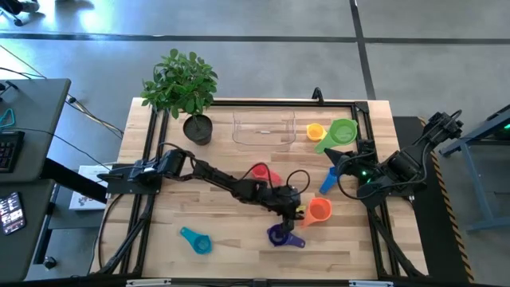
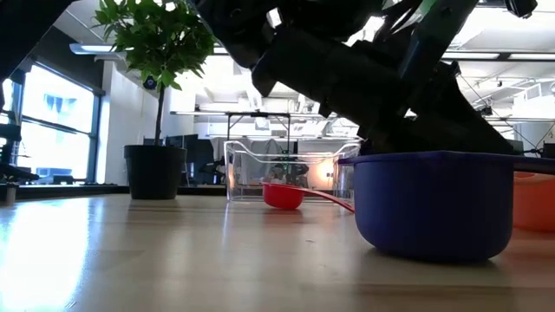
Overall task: Nest measuring cups in basket
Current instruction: Stack the green measuring cup on top of the orange measuring cup
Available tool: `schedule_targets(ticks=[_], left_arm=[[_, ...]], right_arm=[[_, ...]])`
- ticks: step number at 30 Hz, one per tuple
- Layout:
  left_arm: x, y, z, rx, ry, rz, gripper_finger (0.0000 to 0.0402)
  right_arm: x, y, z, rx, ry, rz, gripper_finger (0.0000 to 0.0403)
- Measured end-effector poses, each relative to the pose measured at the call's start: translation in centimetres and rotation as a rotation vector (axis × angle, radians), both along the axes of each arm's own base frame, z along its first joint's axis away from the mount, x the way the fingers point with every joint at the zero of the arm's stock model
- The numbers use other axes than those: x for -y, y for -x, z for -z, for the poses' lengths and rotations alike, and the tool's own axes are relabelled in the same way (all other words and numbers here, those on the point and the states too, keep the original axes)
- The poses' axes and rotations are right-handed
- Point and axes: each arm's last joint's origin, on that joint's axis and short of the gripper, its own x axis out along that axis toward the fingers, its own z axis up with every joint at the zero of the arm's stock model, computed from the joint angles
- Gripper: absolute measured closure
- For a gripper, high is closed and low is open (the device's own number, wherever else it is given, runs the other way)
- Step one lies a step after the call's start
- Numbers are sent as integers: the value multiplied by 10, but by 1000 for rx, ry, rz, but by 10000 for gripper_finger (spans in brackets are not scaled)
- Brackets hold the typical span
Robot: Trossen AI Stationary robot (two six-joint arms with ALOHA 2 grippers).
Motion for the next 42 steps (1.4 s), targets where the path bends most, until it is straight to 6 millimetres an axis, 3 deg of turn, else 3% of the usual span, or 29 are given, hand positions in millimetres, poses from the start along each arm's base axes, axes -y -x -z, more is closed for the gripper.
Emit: schedule_targets(ticks=[6, 15, 24, 29, 35, 42], left_arm=[[-5, -1, -6, 19, 36, 42, 312], [-31, 12, -71, 58, -93, 94, 312], [-54, 51, -155, 97, -220, 108, 312], [-60, 76, -190, 115, -302, 119, 312], [-63, 101, -220, 130, -357, 106, 312], [-65, 118, -236, 136, -367, 110, 312]], right_arm=[[-1, -1, -1, 14, -12, 0, 403], [-21, -12, -2, 71, -39, -55, 403], [-65, -30, 33, 113, -78, -46, 403], [-91, -30, 54, 158, -122, -61, 403], [-117, -31, 79, 164, -162, -94, 403], [-139, -24, 94, 144, -161, -161, 403]])
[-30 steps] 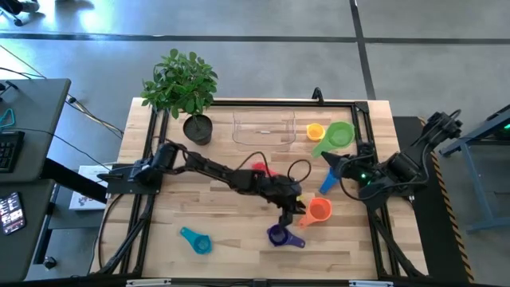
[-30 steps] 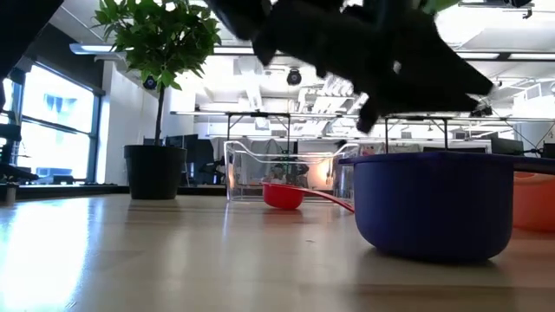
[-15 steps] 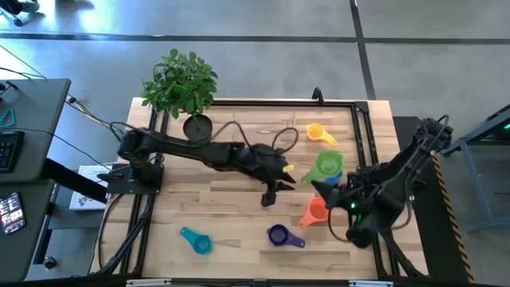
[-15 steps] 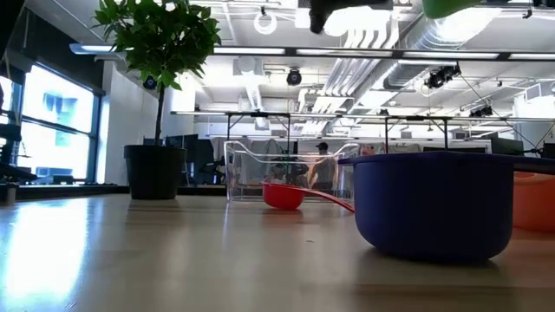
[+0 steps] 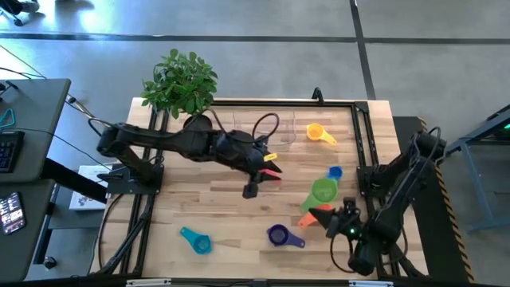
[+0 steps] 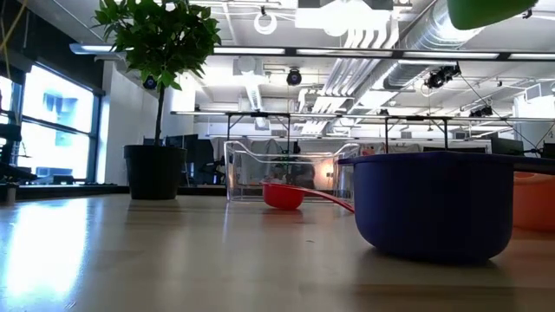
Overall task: Nest measuring cups in basket
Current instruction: Stack the green measuring cup on top of the orange measuring cup
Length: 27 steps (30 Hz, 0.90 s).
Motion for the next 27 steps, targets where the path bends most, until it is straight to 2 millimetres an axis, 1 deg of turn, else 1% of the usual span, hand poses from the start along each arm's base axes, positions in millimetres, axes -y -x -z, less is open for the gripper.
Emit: schedule_targets(ticks=[5, 9, 13, 18, 22, 27], left_arm=[[-1, 5, -7, 18, 2, -4, 312], [-1, 5, -6, 17, 10, -11, 312], [-1, 5, -7, 18, 12, -13, 312], [-2, 4, -7, 21, -11, -62, 312], [-3, 4, -6, 20, -10, -80, 312], [-3, 4, -6, 16, -1, -85, 312]], right_arm=[[-12, 3, 9, -1, 0, -32, 403], [-18, 2, 22, 17, -13, -34, 403], [-20, 0, 44, 64, -51, -24, 403], [-18, 2, 70, 111, -126, -21, 403], [-16, 7, 79, 137, -171, -32, 403], [-17, 15, 86, 173, -215, -51, 403]])
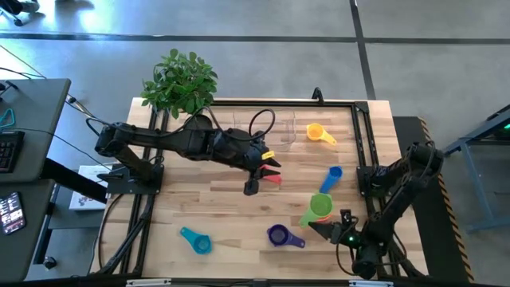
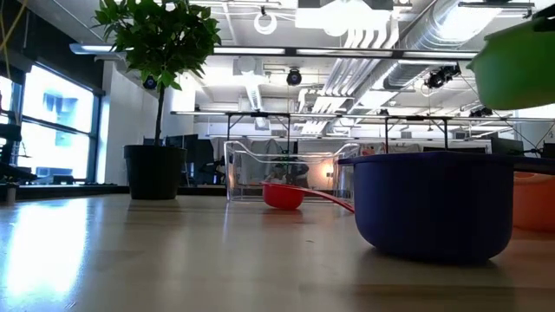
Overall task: Nest measuring cups in basket
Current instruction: Stack the green measuring cup on top of the orange measuring cup
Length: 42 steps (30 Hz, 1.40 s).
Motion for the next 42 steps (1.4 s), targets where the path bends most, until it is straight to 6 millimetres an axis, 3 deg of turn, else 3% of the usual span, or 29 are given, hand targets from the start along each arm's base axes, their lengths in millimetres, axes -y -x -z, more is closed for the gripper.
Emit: schedule_targets(ticks=[11, 32, 42], left_arm=[[0, 0, 0, 0, 5, -6, 312], [0, 0, -1, 5, 13, -10, 312], [0, -2, -4, 42, 47, -23, 312]], right_arm=[[5, 4, 10, -7, -63, -28, 403], [1, 0, 4, -14, -113, -46, 403], [13, 22, -22, -24, -24, -75, 403]])
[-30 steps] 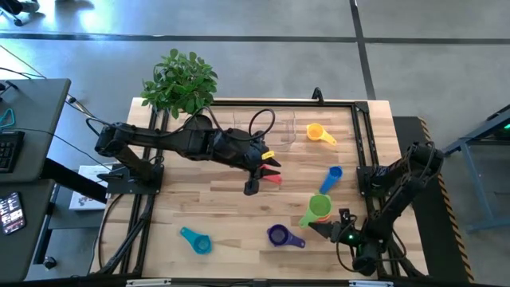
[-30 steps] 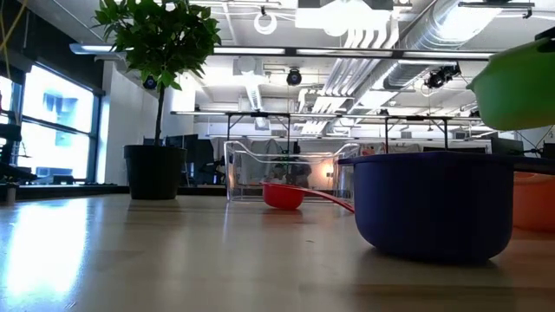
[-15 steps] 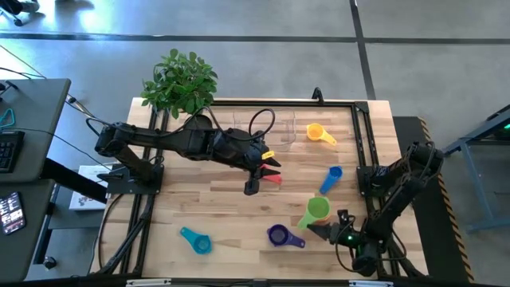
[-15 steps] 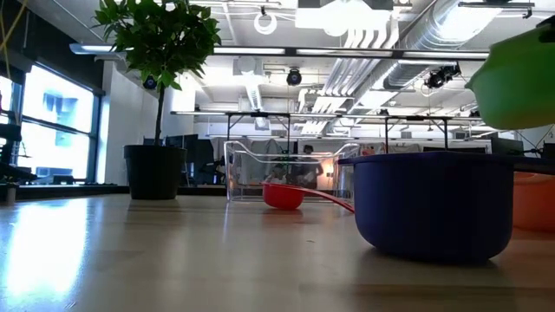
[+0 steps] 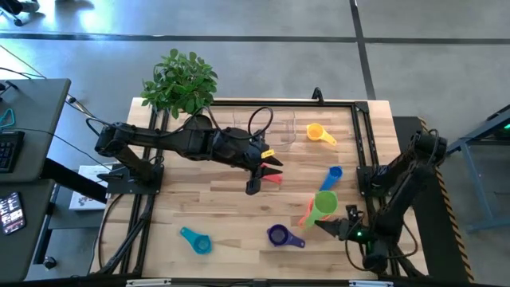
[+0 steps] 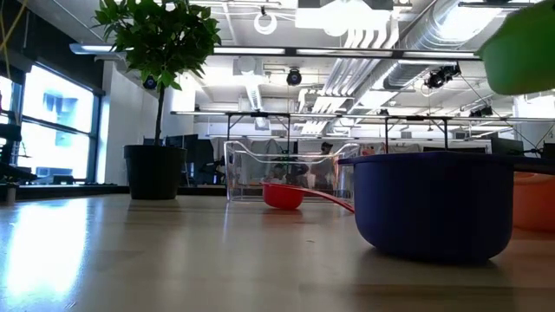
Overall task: Nest measuring cups in basket
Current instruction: Stack the green measuring cup on top of the orange measuring cup
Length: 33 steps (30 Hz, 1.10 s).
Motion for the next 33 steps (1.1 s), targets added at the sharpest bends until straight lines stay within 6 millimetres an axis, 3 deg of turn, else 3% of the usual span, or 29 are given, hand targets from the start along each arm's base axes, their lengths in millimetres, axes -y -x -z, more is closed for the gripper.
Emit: schedule_targets(ticks=[3, 11, 18, 23, 33], left_arm=[[0, 0, 0, 4, 12, -8, 312], [-1, 0, 0, 5, 3, -52, 312], [-2, 0, 0, 5, 11, -94, 312], [-3, 0, 0, 7, 4, -112, 312], [-3, 0, 0, 7, 2, -115, 312]], right_arm=[[10, 7, 4, 6, 12, -1, 403], [35, 22, 39, 73, -110, -9, 403], [23, 32, 29, 114, -142, -44, 403], [17, 24, 18, 104, -113, -31, 403], [20, 6, 16, 16, -121, -42, 403]])
